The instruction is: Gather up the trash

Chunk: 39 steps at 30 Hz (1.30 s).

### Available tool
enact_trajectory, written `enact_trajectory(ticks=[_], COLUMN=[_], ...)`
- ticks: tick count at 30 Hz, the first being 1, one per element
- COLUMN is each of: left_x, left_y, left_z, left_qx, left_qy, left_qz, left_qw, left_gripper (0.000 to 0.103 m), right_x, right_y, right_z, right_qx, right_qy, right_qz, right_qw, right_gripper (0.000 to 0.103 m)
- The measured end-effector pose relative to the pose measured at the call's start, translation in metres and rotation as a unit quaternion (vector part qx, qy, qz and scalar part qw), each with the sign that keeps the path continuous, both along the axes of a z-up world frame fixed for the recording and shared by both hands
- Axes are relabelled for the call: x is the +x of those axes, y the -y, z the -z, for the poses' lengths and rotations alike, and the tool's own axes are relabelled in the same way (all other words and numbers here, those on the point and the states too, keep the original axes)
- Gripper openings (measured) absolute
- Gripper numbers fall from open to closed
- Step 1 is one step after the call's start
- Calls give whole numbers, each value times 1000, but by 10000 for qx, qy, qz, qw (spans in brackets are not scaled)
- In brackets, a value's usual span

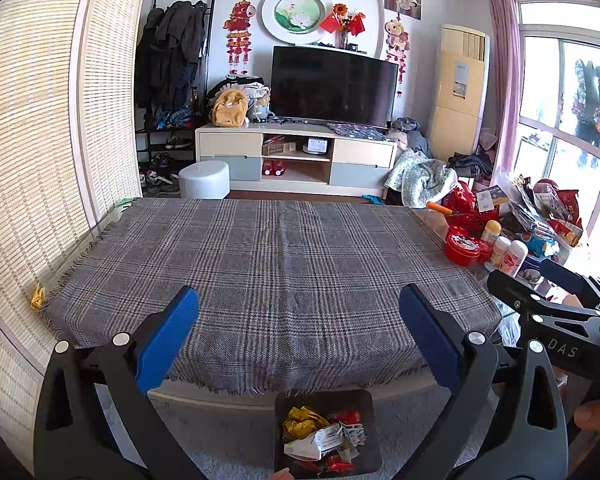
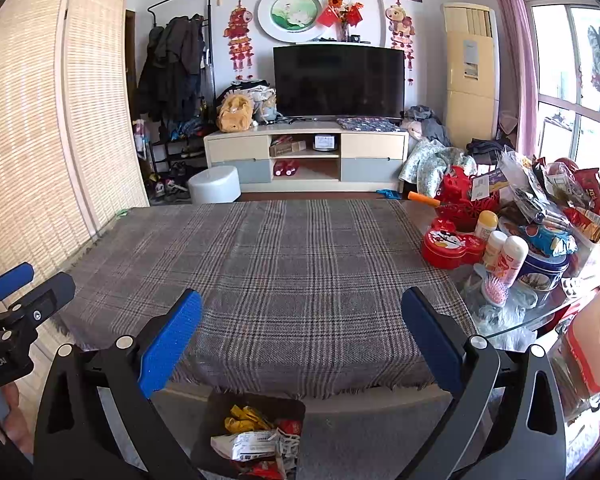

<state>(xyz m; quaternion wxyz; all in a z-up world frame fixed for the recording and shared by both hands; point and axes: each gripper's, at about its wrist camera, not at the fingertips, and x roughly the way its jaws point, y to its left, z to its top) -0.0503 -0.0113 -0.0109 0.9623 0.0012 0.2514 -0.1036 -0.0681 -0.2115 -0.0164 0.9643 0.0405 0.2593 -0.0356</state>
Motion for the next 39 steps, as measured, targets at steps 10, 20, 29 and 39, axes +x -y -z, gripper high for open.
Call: enact_trajectory(ticks=[10,20,29,39], left_x=[0,-1,-2,-3], left_y=[4,5,6,8], left_z=[-2,-2,-2,-4], left_qx=[-3,-11,-5,-9], left_qy=[-1,-2,6,17], left_qz=[8,-1,-4,-18], left_qw=[10000,10000,10000,10000], left_gripper=[95,95,95,95], right_x=[-1,-1,-1,-1], right_y=[0,-1,-1,0], right_z=[0,1,1,0], right_qx=[5,7,9,13], right_qy=[-10,-29,-19,-14], right_qz=[13,-26,-20,-6], right_qw=[10000,10000,10000,10000], right_gripper=[100,100,100,100])
